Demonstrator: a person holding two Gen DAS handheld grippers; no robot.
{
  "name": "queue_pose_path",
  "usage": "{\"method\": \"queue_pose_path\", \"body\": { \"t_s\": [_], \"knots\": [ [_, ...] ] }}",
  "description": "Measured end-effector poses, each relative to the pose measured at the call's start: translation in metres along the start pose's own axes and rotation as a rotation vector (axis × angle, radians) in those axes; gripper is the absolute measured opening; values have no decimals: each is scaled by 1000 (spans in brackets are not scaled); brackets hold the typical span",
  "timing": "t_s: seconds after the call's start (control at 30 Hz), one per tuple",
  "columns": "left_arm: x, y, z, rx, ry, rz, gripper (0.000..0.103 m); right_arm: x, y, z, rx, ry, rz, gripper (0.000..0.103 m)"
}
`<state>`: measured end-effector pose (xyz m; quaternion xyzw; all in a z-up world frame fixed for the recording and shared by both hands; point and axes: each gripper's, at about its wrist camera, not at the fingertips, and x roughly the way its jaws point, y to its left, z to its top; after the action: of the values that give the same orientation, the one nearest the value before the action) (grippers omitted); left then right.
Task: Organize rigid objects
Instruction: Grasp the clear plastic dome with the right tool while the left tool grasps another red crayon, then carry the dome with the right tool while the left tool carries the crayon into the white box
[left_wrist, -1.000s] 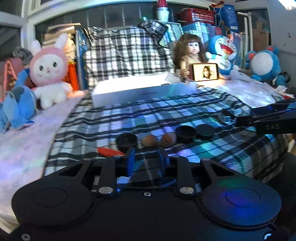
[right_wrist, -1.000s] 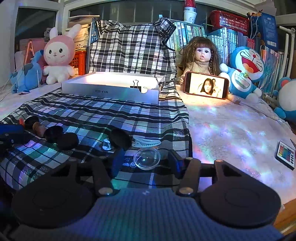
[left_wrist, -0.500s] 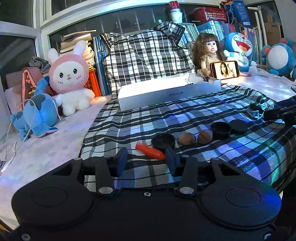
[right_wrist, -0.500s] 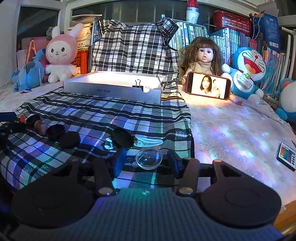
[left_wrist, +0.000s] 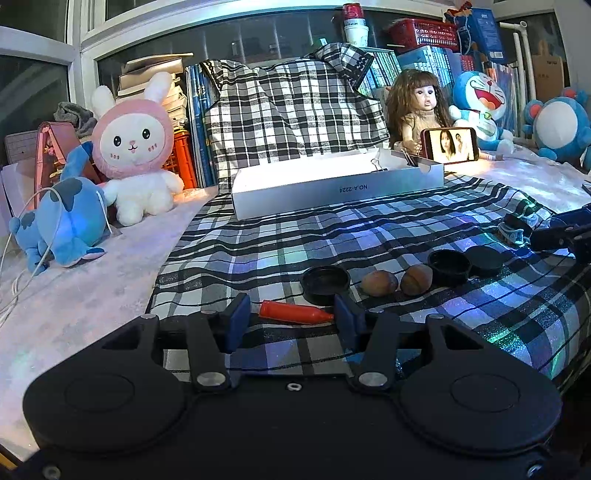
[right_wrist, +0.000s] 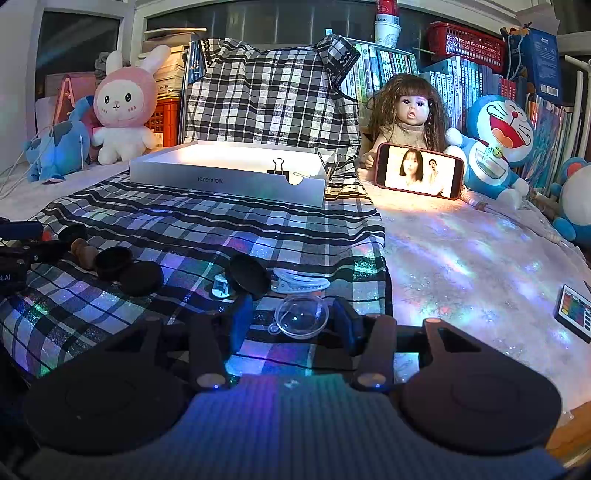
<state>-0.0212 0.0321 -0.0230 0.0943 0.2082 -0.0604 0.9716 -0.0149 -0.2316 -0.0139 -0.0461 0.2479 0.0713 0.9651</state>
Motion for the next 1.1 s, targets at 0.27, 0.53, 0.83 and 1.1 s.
{"method": "queue_pose_path", "body": {
  "t_s": [0.27,0.53,0.83,1.1],
  "knots": [
    [10,19,0,-117,16,-77,50,0,2,-1,-3,-3,7,53],
    [4,5,0,-61,0,-46,42,-1,2,0,0,-3,17,48],
    [-7,-8,-2,-9,-7,-23,42,-1,0,1,29,-3,23,34],
    [-13,-11,-1,-20,-4,-26,42,-1,-4,4,66,-5,35,33]
  ]
}}
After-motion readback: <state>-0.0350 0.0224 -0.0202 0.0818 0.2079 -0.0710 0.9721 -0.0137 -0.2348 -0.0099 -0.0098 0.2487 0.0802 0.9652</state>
